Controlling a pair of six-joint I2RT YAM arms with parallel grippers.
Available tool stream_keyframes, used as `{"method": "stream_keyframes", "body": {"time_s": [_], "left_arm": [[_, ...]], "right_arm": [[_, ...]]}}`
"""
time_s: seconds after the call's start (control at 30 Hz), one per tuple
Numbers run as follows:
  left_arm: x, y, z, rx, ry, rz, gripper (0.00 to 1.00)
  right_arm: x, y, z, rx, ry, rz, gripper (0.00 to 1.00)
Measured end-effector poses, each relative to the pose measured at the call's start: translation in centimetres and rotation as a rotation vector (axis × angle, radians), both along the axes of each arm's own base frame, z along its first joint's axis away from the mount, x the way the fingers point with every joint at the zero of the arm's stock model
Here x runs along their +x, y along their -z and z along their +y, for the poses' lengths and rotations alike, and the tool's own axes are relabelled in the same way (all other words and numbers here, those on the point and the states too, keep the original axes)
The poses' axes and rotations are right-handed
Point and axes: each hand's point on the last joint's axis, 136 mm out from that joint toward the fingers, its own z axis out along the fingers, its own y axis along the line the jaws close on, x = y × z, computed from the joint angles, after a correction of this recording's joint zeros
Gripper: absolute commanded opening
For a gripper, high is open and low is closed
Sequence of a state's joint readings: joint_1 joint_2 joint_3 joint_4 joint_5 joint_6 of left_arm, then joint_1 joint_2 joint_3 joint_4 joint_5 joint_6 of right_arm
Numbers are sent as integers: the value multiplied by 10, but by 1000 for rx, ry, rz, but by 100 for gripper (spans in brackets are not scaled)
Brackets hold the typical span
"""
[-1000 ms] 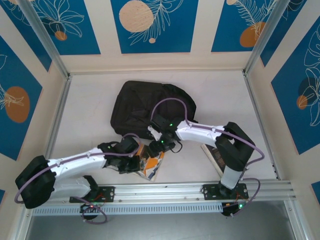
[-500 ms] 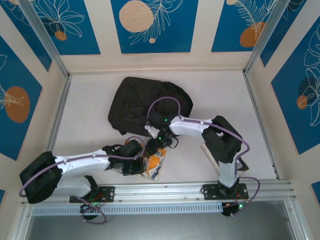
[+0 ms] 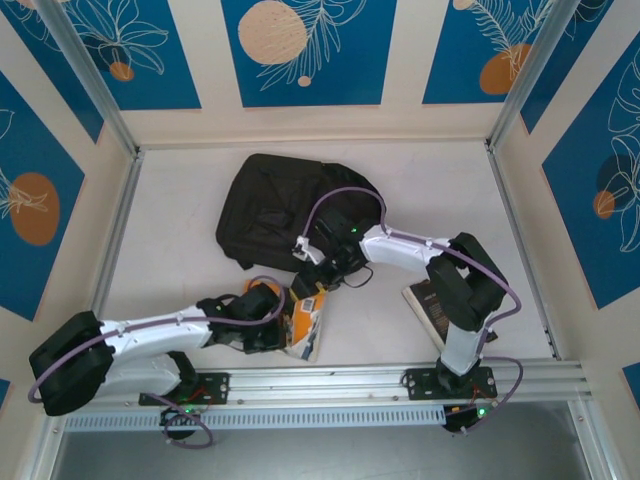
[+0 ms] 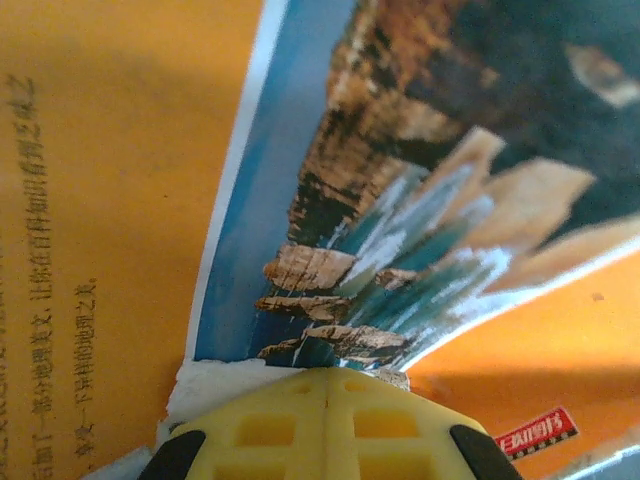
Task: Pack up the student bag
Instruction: Pick up the book from the bottom-center of the table.
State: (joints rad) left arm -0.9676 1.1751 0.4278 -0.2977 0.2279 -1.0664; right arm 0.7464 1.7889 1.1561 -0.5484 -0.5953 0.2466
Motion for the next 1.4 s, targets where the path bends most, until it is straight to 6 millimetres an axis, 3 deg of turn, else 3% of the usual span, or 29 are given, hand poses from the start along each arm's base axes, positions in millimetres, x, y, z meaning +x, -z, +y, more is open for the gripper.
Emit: {"method": "stream_keyframes", "body": {"time_s": [0.13, 0.27, 0.37, 0.53, 0.63, 0.7, 0.83, 1.1, 1.3, 1.4], "left_arm": [[-1, 0, 1, -9, 1, -10, 0], [-1, -1, 2, -21, 2, -24, 0], [0, -2, 5, -27, -2, -42, 0], [0, -7, 18, -9, -24, -83, 0], [-2, -14, 31, 5, -47, -106, 28], [-2, -22, 41, 8, -65, -135, 43], [-3, -44, 59, -12, -126, -188, 68], [15, -117, 72, -63, -213, -333, 88], [53, -192, 50, -92, -188, -462, 100], [79, -228, 33, -147, -202, -495, 100]], "right_arm": [[-20, -8, 2, 80, -6, 158, 58], [-24, -13, 1, 115, 4, 229, 50], [-25, -12, 1, 112, 8, 244, 36], [-23, 2, -6, 30, 42, 221, 1], [-18, 11, -13, -33, 68, 161, 0], [-19, 7, -18, -54, 78, 118, 0], [-22, -23, -26, -36, 88, -20, 0], [-31, -101, -39, 124, 114, -265, 0], [-18, -154, -57, 256, 212, -335, 0], [-7, -183, -62, 336, 272, -331, 0]]}}
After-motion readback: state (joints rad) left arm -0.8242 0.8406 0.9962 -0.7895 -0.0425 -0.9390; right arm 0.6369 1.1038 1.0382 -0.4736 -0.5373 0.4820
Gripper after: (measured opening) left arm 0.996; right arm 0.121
